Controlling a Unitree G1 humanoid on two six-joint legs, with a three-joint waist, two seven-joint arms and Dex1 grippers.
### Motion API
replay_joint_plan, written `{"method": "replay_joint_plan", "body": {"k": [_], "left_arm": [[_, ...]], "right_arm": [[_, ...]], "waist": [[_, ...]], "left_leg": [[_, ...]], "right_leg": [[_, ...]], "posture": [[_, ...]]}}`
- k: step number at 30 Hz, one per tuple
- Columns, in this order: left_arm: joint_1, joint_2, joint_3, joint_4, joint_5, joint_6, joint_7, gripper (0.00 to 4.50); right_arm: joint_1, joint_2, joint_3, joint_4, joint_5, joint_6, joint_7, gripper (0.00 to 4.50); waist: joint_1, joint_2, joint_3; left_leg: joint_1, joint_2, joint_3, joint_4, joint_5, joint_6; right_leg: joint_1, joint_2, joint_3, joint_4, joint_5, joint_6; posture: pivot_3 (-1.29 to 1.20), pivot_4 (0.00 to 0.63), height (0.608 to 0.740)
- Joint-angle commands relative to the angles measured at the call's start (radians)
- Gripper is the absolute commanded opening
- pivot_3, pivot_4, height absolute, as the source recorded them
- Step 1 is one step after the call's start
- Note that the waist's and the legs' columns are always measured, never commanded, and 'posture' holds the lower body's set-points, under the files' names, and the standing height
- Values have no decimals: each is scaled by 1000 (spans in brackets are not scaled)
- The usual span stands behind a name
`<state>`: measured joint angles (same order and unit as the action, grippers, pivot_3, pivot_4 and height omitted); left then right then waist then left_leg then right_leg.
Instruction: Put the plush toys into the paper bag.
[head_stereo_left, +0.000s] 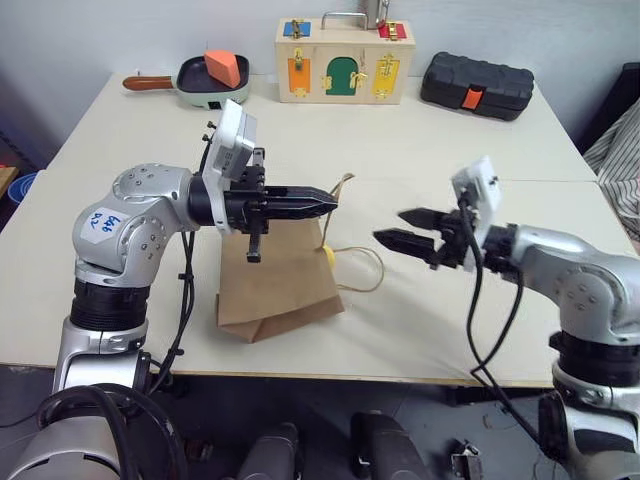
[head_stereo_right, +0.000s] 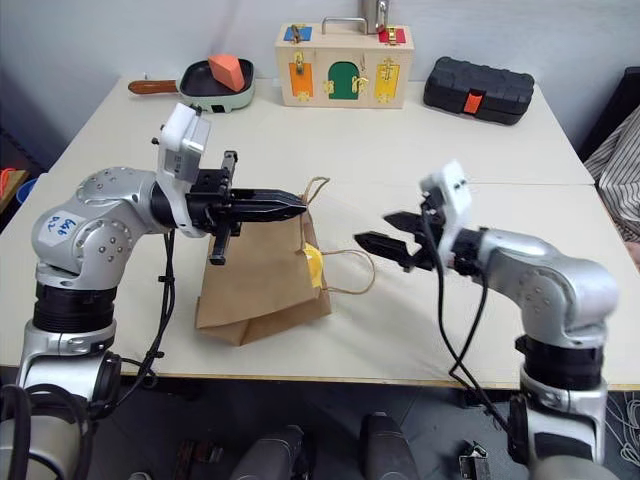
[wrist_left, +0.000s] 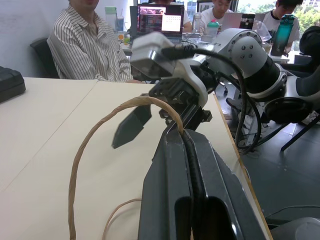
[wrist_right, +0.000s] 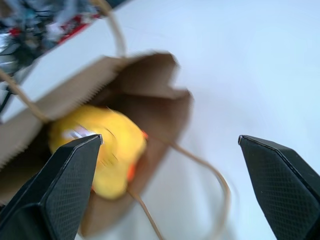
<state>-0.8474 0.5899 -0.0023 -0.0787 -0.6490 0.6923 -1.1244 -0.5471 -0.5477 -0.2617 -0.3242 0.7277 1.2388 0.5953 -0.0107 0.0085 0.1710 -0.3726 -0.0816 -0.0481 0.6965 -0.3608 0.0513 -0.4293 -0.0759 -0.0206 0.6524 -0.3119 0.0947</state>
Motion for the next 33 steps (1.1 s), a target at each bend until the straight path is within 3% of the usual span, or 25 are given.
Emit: {"method": "replay_joint_plan", "body": {"k": [1, 9, 12, 16, 23, 33], "left_arm": [[-6, 1, 19, -41, -25, 1, 3, 0], [-17, -1, 11, -29, -19, -3, -4, 0], [-18, -3, 10, -28, -18, -5, -4, 0], [-18, -4, 10, -32, -19, -5, -2, 0], [-7, -5, 10, -23, -7, -27, -5, 0], [-100, -79, 45, 109, 24, -124, 58, 0]], "right_arm": [[39, 50, -67, -11, 24, 60, -102, 4485], [68, 177, 125, 121, -85, -66, -153, 4485], [67, 204, 189, 193, -155, -113, -187, 3827], [66, 221, 181, 189, -153, -131, -189, 2424], [40, 171, 37, 55, -9, -36, -157, 34], [-308, -19, -386, 103, 389, 185, -234, 34]], "waist": [[-2, 0, 0], [-11, 0, 0], [-15, 0, 0], [-15, 0, 0], [-15, 0, 0], [-1, 0, 0]], "left_leg": [[0, 0, 0, 0, 0, 0], [0, 0, 1, 0, 0, 0], [0, 0, 1, 0, 0, 0], [2, 0, 0, 1, 0, 0], [1, 0, 0, 0, 0, 0], [0, -1, 0, 0, 0, 0]], "right_leg": [[0, 0, 0, 0, 0, 0], [0, 0, 1, 1, 0, 0], [-1, 0, 1, 1, 0, 0], [1, 0, 1, 1, 0, 0], [0, 1, 1, 1, 0, 0], [0, 0, 0, -1, 0, 0]], "posture": [[0, 150, 740], [0, 150, 740], [0, 150, 740], [0, 150, 740], [0, 150, 740], [0, 150, 740]]}}
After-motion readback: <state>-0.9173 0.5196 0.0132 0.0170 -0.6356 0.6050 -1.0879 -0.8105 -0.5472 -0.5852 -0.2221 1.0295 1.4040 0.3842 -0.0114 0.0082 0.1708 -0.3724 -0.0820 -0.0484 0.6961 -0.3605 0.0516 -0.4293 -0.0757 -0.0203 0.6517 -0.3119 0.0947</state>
